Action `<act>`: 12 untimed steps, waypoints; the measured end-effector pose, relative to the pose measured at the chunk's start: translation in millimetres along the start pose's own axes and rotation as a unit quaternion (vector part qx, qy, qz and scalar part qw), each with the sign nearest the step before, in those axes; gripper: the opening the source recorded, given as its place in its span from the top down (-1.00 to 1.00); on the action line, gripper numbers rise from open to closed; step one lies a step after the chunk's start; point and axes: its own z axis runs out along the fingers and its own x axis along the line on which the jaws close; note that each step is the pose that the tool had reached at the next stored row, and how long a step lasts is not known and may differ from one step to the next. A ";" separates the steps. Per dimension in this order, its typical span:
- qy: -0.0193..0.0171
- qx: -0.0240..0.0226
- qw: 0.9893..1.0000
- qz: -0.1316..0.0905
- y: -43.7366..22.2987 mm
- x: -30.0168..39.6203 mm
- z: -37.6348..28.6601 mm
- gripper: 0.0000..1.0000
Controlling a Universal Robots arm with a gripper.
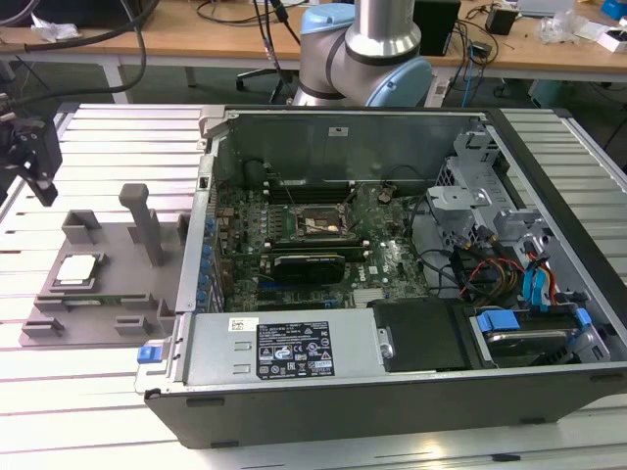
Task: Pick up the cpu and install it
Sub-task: 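Pick up the cpu and move it towards the insertion slot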
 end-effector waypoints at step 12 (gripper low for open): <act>0.000 0.000 1.000 0.000 0.0 0.2 6.7 -0.20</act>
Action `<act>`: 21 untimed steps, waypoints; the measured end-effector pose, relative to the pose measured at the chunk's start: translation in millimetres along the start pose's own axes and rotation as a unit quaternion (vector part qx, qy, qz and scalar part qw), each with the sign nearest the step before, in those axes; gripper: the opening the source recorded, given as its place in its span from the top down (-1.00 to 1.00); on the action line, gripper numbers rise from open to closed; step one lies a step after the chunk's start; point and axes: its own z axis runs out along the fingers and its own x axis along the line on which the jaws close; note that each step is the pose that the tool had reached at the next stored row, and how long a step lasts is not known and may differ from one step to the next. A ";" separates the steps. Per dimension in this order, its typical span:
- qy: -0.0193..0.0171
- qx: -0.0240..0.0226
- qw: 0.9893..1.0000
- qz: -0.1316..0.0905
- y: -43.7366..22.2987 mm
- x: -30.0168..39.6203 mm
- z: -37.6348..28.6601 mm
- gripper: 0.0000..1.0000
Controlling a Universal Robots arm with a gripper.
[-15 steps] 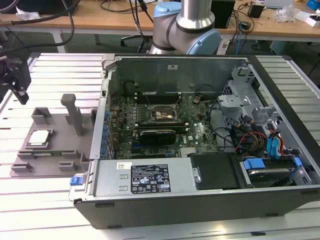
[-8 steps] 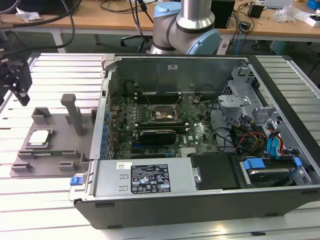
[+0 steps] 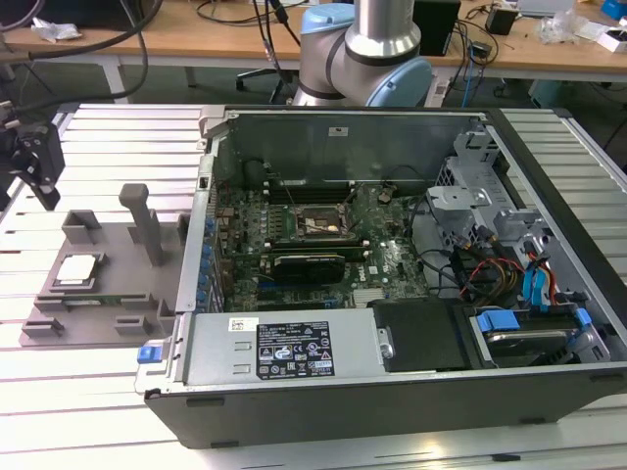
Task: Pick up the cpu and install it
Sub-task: 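Pick up the cpu and move it towards the insertion slot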
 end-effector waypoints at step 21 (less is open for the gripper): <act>0.000 0.000 1.000 0.000 0.0 0.3 10.5 -0.20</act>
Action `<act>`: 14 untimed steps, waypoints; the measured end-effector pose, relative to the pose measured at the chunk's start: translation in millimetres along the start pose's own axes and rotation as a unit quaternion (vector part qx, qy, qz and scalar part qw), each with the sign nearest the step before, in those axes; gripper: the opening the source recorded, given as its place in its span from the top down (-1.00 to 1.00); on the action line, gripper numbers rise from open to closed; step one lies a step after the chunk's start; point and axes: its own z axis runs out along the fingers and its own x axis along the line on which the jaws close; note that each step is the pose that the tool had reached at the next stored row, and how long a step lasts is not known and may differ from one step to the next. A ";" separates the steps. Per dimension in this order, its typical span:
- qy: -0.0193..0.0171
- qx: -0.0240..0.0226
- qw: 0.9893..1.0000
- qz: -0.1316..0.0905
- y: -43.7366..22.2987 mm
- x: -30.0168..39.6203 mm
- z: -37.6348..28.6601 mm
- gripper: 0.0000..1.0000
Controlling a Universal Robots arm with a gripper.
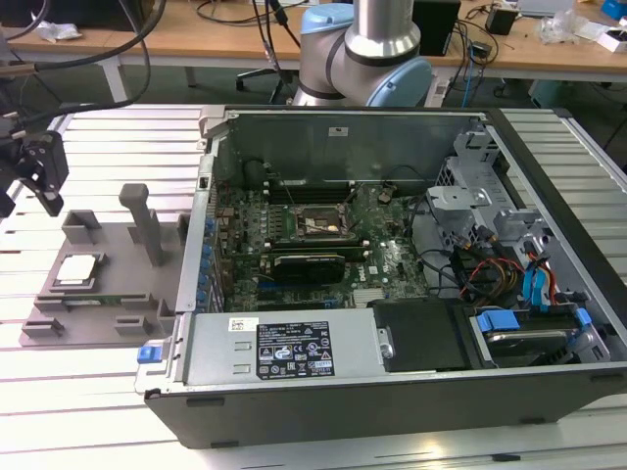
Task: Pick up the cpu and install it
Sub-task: 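Pick up the cpu and move it towards the insertion slot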
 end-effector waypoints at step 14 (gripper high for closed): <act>0.000 0.000 1.000 0.000 0.0 0.2 7.6 -0.20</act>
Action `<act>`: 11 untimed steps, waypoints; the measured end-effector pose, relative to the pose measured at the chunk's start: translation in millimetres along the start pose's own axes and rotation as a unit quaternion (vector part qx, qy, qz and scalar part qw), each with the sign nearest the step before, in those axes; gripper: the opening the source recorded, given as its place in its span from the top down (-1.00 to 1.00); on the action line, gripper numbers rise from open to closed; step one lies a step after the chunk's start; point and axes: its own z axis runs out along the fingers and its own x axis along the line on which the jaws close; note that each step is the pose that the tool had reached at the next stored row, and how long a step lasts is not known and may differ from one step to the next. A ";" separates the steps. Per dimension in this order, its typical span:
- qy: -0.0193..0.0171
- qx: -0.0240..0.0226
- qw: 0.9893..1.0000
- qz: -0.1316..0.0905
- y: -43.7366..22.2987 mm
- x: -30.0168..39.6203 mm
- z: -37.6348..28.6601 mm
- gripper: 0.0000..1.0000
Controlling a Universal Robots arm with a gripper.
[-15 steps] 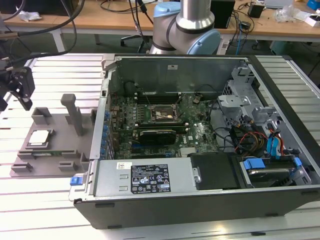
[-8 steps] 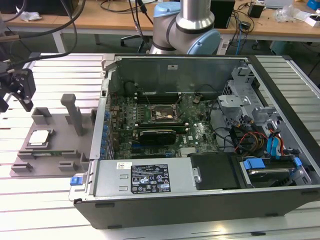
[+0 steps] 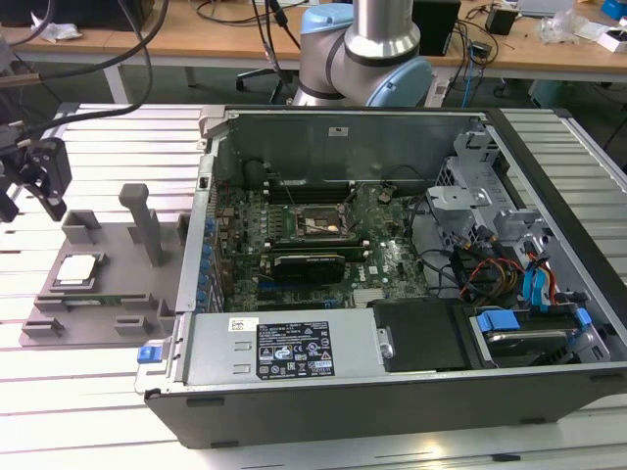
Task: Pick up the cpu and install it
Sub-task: 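Pick up the cpu and move it towards the insertion slot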
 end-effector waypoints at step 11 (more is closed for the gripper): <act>0.000 0.000 1.000 0.000 0.0 0.2 6.8 -0.20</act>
